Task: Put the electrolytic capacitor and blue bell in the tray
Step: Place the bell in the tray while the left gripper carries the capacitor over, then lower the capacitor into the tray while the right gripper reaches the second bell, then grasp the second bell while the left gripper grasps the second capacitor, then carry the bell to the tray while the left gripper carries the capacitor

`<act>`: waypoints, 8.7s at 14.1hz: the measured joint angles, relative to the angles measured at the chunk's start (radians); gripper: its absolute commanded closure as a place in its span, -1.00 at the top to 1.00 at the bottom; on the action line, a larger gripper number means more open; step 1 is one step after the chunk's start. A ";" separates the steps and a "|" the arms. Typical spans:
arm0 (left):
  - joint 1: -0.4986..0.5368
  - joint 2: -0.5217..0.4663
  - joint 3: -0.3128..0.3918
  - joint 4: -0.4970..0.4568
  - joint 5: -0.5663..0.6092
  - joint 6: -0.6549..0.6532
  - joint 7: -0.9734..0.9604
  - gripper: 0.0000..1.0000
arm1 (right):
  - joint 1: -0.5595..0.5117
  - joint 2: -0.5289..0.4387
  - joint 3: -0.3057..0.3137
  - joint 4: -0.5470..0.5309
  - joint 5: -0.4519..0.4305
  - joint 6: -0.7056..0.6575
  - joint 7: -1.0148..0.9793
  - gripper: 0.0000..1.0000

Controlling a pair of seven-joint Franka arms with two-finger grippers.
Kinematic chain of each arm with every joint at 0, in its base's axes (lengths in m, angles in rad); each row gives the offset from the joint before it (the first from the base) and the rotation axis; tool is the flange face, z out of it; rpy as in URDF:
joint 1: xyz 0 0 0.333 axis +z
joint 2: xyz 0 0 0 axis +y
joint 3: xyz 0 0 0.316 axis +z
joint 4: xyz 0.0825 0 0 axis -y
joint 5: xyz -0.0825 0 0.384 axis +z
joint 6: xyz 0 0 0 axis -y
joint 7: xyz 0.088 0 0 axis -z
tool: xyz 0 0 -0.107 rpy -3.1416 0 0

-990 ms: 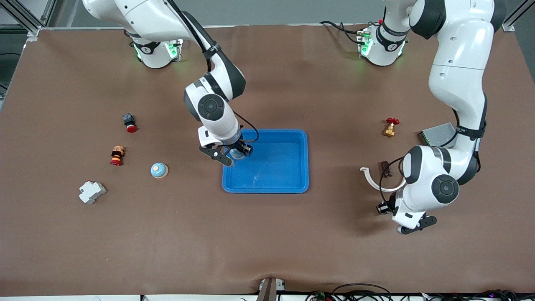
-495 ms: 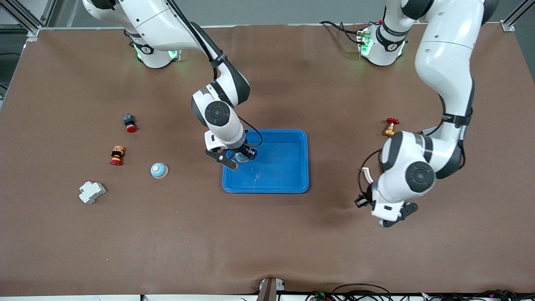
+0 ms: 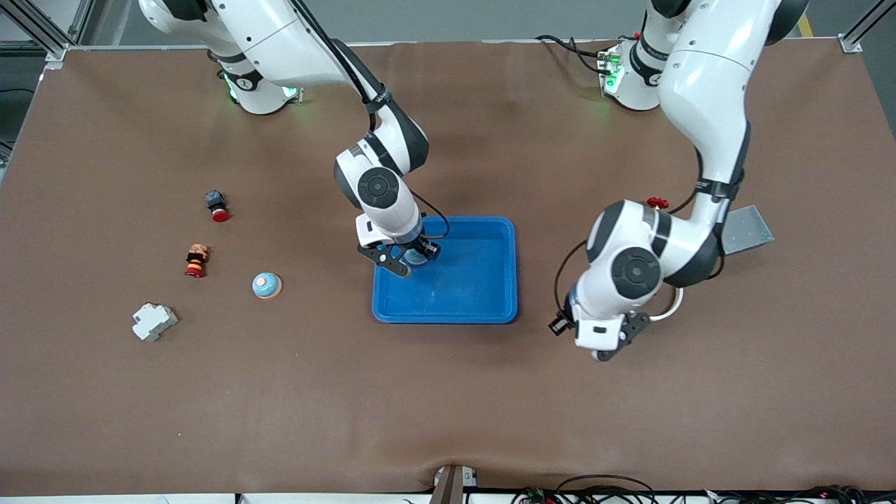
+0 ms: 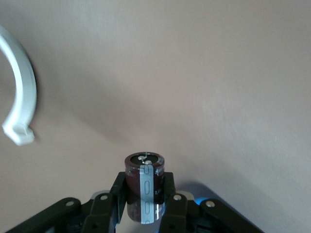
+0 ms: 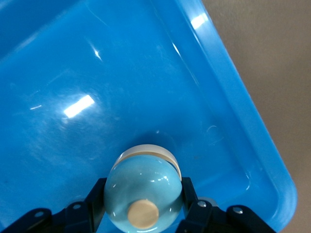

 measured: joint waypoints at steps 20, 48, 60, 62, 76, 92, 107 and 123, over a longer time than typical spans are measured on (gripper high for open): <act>-0.080 -0.157 -0.141 -0.325 0.000 0.149 -0.495 -1.00 | -0.123 -0.181 -0.032 -0.060 0.001 -0.190 -0.232 1.00; -0.145 -0.067 -0.144 -0.393 0.058 0.292 -0.574 1.00 | -0.536 -0.224 -0.045 -0.424 -0.117 0.285 -1.138 1.00; 0.031 -0.313 -0.139 -0.421 0.094 0.039 -0.058 1.00 | -0.529 -0.205 -0.039 -0.457 -0.117 0.359 -1.138 1.00; 0.083 -0.369 -0.139 -0.484 0.094 0.036 0.067 1.00 | -0.529 -0.190 -0.039 -0.457 -0.117 0.362 -1.138 1.00; 0.370 -0.411 -0.135 -0.581 0.125 0.081 0.788 1.00 | -0.352 -0.210 -0.032 -0.380 -0.117 0.184 -0.833 -1.00; 0.441 -0.176 -0.134 -0.485 0.177 0.177 0.875 1.00 | -0.089 -0.056 -0.029 0.065 -0.117 -0.131 -0.288 -1.00; 0.456 -0.135 -0.132 -0.515 0.177 0.174 0.859 1.00 | -0.059 0.071 -0.030 0.206 -0.156 -0.141 -0.187 -1.00; 0.459 -0.135 -0.138 -0.498 0.176 0.175 0.760 -1.00 | -0.019 0.144 -0.030 0.209 -0.197 -0.043 -0.056 -1.00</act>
